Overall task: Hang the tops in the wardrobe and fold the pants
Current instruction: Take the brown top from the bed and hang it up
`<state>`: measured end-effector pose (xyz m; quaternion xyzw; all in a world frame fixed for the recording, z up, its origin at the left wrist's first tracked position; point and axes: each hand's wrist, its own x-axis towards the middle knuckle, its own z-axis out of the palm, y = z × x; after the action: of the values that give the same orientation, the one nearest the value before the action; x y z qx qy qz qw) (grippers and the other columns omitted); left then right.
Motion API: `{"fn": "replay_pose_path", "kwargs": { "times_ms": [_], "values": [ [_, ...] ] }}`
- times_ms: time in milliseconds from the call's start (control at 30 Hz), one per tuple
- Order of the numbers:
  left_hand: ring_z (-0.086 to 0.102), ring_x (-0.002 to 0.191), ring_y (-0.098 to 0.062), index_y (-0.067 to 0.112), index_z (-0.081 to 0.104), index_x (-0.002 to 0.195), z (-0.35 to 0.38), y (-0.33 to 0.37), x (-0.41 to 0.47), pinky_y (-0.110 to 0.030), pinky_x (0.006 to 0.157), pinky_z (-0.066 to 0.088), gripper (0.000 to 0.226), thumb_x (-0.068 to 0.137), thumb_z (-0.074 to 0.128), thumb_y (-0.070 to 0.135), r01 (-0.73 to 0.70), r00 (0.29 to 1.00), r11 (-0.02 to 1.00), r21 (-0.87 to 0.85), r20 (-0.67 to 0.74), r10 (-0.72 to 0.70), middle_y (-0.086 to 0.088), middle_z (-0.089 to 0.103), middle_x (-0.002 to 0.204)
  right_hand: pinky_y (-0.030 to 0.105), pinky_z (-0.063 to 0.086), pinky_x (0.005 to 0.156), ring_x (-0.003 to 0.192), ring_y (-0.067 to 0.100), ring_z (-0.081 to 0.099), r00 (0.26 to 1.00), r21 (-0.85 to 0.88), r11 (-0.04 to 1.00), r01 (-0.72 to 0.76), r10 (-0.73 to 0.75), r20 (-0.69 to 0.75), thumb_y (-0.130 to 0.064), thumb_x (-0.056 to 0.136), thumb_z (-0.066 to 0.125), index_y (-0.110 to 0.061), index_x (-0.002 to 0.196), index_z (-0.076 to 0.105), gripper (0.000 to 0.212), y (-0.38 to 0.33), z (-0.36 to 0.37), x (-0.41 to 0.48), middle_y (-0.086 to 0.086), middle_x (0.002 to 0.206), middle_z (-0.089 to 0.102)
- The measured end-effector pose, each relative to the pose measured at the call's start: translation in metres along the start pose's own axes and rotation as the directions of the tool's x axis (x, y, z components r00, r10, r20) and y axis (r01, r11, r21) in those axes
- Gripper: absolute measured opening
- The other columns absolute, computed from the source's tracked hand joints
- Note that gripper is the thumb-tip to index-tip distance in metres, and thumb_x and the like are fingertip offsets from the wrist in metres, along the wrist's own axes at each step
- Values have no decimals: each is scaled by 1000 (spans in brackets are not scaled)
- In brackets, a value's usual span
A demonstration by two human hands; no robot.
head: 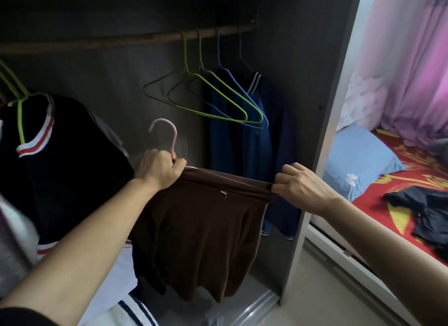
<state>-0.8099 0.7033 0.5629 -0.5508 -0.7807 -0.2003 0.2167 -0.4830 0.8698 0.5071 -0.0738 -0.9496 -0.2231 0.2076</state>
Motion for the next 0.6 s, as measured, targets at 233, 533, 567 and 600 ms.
{"fn": "replay_pose_path", "kwargs": {
  "times_ms": [233,533,567,600],
  "values": [
    [60,52,-37,5,66,54,14,22,-7,-34,55,45,59,79,34,48,-33,999,996,88,23,31,-16,61,51,31,44,63,68,18,49,992,42,998,-38,33,119,-8,66,77,-21,72,63,20,-9,1,2,-5,70,54],
    [68,95,-28,17,69,104,48,63,-51,-32,75,46,46,93,39,50,-341,896,895,287,387,217,-6,73,100,24,33,50,60,28,53,935,186,928,-323,343,-90,2,55,70,-11,64,59,19,-18,-19,53,3,64,53],
    [68,92,-28,18,70,102,51,64,-56,-33,75,47,43,92,41,48,-274,919,930,244,352,178,-6,73,97,24,32,51,61,29,54,924,173,922,-347,368,-109,3,57,68,-11,65,59,18,-11,-25,59,3,65,53],
    [69,88,-28,18,72,98,50,64,-55,-33,73,48,41,91,43,47,-191,948,961,201,292,127,-5,73,92,24,32,51,62,29,54,917,163,917,-365,384,-108,3,59,68,-11,66,59,18,-5,-28,61,3,66,52]
  ]
}}
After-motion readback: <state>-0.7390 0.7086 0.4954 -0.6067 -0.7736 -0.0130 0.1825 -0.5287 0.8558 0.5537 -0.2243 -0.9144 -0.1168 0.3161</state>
